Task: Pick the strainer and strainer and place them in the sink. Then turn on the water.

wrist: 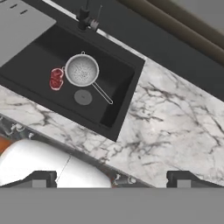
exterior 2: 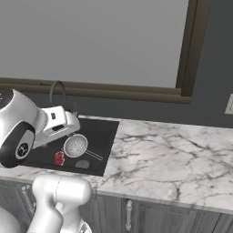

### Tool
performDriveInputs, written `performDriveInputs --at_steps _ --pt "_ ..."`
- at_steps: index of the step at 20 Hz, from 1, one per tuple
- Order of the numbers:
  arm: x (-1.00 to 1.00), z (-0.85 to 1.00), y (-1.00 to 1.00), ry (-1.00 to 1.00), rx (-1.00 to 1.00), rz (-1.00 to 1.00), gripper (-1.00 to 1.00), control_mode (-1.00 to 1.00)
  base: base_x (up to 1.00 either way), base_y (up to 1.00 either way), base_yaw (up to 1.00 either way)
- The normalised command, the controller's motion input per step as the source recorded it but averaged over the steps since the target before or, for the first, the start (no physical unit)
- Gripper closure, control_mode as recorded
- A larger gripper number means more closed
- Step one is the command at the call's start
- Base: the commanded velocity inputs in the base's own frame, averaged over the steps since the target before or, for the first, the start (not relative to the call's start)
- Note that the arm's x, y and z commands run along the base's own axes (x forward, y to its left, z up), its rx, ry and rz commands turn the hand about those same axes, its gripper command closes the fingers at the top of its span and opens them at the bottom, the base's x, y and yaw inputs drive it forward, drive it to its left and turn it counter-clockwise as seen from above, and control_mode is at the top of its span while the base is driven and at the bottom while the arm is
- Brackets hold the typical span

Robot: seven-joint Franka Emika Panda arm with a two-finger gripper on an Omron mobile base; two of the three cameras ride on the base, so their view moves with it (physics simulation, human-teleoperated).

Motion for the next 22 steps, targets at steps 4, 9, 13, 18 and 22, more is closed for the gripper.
performDriveInputs --at_steps 4,9,13,18,22 --pt "-0.44 0.07 0.0 -0.29 0.0 0.0 -1.0 -1.0 0.0 0.0 0.0" --pt "-0.13 0.17 0.0 -0.28 0.0 0.0 -1.0 -1.0 0.0 0.0 0.0" --pt "0.0 0.11 0.0 -0.21 0.0 0.0 -1.0 -1.0 0.0 0.0 0.0" --pt "0.0 0.01 0.0 -0.39 -0.02 0.0 -1.0 -1.0 0.0 0.0 0.0" --pt "0.0 0.0 0.0 0.0 0.0 0.0 -1.0 1.0 0.03 0.0 0.0"
